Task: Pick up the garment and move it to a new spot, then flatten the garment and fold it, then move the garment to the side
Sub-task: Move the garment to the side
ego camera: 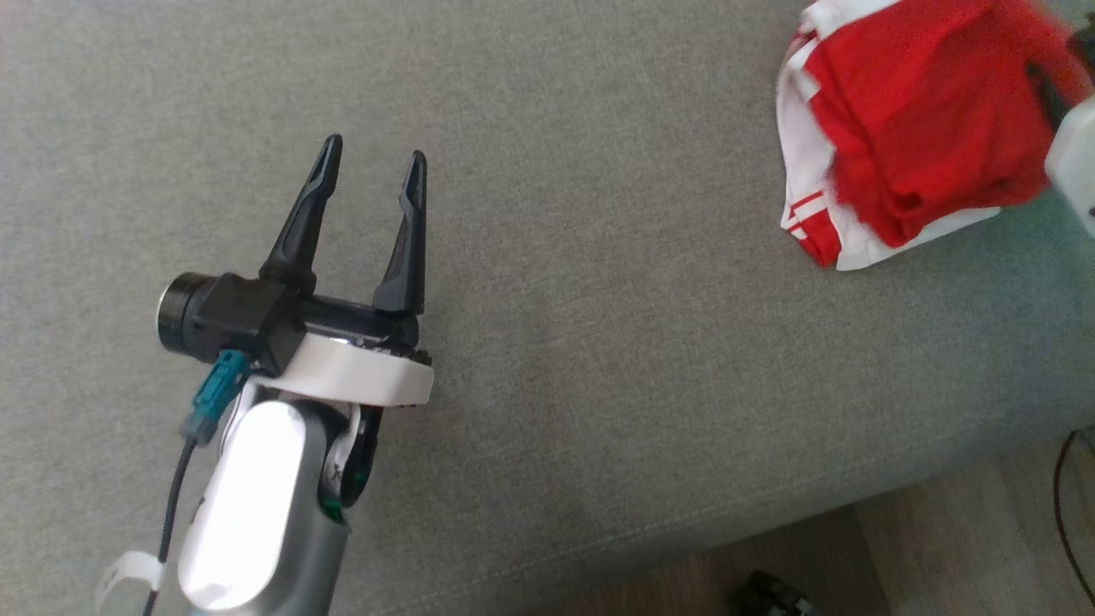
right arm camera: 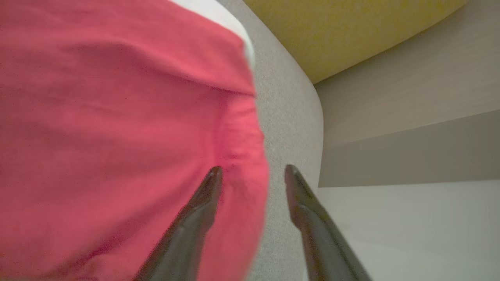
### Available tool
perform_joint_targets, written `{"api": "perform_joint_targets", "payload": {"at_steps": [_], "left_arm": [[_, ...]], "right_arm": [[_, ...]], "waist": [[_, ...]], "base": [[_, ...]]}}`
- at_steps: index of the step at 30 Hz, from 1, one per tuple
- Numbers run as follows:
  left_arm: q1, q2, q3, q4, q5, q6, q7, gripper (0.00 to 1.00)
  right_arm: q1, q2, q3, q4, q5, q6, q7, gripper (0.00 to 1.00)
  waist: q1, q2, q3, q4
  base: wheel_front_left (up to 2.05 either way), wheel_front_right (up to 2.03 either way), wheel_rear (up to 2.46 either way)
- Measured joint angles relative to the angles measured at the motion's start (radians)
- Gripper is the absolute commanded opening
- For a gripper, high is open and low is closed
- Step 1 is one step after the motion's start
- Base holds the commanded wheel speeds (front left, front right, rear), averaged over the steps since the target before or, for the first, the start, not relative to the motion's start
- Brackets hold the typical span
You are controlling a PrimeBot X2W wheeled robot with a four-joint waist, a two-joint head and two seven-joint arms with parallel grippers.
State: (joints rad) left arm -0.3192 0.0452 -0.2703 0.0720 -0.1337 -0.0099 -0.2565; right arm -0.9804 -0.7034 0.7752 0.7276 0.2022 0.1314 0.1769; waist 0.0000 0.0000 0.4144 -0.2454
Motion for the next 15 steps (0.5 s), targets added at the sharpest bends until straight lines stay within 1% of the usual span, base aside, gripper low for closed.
{"api": "perform_joint_targets", "payload": {"at_steps": [3,5,7,9,11,12,15], "left_arm": [[0.004,0.0,0.001,0.004,-0.009,0.002,0.0,1.0],[0.012,0.0,0.0,0.004,-0.019,0.007,0.0,1.0],[0.026,-0.001,0.003,0.002,-0.024,0.019,0.0,1.0],[0.052,-0.001,0.013,0.002,-0.039,0.029,0.0,1.0],[0.083,-0.001,0.027,-0.002,-0.049,0.038,0.0,1.0],[0.083,-0.001,0.027,-0.002,-0.049,0.038,0.0,1.0],[0.128,-0.001,0.039,-0.008,-0.057,0.055,0.0,1.0]], "right_arm": [[0.022,0.003,-0.019,-0.005,-0.003,0.0,0.0,1.0],[0.03,0.009,-0.049,-0.018,-0.019,0.0,-0.021,1.0],[0.03,0.032,-0.098,-0.034,-0.024,0.0,-0.046,1.0],[0.037,0.075,-0.145,-0.063,-0.019,0.0,-0.084,1.0],[0.067,0.136,-0.186,-0.1,-0.001,0.0,-0.124,1.0],[0.067,0.136,-0.186,-0.1,-0.001,0.0,-0.124,1.0],[0.148,0.224,-0.235,-0.147,0.018,0.0,-0.184,1.0]], "waist": [[0.0,0.0,-0.025,0.005],[0.0,0.0,-0.048,0.01],[0.0,0.0,-0.075,0.017],[0.0,0.0,-0.106,0.025],[0.0,0.0,-0.14,0.034],[0.0,0.0,-0.14,0.034],[0.0,0.0,-0.191,0.052]], "base": [[0.0,0.0,0.0],[0.0,0.0,0.0],[0.0,0.0,0.0],[0.0,0.0,0.0],[0.0,0.0,0.0],[0.0,0.0,0.0],[0.0,0.0,0.0]]}}
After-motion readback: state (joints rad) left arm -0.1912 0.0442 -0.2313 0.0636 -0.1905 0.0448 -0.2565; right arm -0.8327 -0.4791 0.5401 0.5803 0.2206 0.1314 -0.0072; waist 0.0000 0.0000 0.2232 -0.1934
